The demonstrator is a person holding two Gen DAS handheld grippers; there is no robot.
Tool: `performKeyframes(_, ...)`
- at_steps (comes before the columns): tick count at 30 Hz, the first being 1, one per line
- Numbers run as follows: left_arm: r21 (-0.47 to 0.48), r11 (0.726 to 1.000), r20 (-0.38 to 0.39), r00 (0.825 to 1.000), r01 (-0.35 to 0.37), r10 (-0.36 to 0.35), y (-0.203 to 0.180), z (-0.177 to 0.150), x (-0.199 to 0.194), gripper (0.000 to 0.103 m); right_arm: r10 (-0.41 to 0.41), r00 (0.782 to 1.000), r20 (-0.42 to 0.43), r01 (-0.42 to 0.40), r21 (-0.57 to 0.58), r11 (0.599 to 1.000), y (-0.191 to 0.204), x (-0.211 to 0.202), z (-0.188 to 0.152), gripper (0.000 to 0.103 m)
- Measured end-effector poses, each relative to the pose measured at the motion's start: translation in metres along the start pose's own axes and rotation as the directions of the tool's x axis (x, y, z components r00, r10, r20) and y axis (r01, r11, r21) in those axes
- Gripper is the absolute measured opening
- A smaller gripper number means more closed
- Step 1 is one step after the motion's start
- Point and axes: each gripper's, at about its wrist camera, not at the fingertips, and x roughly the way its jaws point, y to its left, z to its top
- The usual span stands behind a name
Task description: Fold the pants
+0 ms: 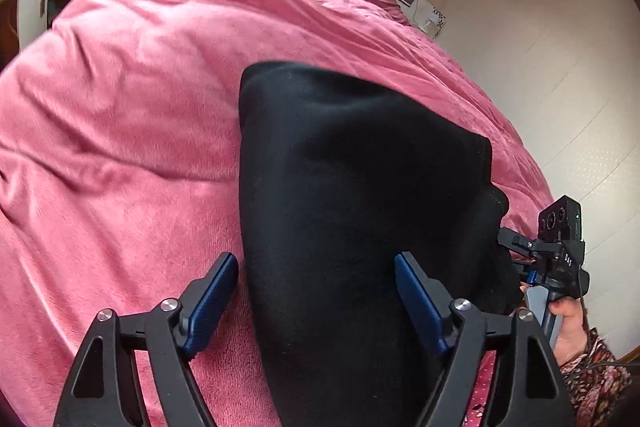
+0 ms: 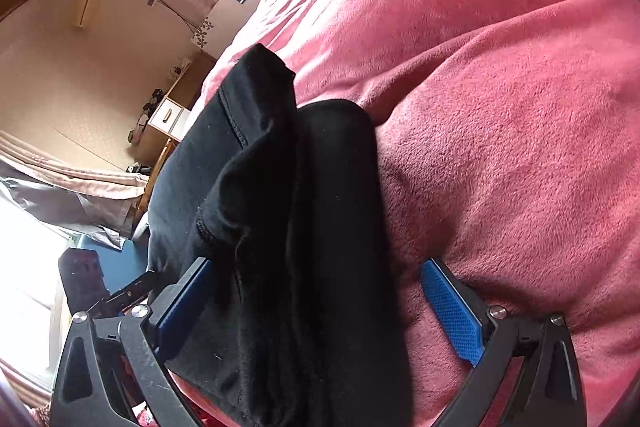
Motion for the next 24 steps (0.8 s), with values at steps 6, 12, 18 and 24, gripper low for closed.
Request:
performKeyframes(6,-0.093,0.99,-0.005,0.995,0.101,-0.102,0.013,-0.01,0.007,0.084,-0.001,0.995,-0.101,-0.003,-0.037,0.999,0.012,0.019,-0.007,0.103)
performKeyframes(12,0.052,0.995,-0.045,0.996,0.083,-0.081,-0.017,-0.026,0.02,0.08,-0.025,0.993,-0.118,0.017,-0.069,0.997,0.022,0.031,-0.012,0.09)
performKeyframes(18,0.223,0.974,0.066,0.997,-0.052,0.038,-0.052,-0.035,-0.001,0.057,-0.041,0.997,-0.062,0.035,-0.098,0.995,0.031,0.023,-0.011,0.064)
performKeyframes(24,0.328,0.934,0.188,0.978,-0.145,0.086,-0.072,-0.032,-0.03,0.054,-0.016,1.0,0.016,0.019,-0.221,0.975,0.07,0.012,-0.006,0.053)
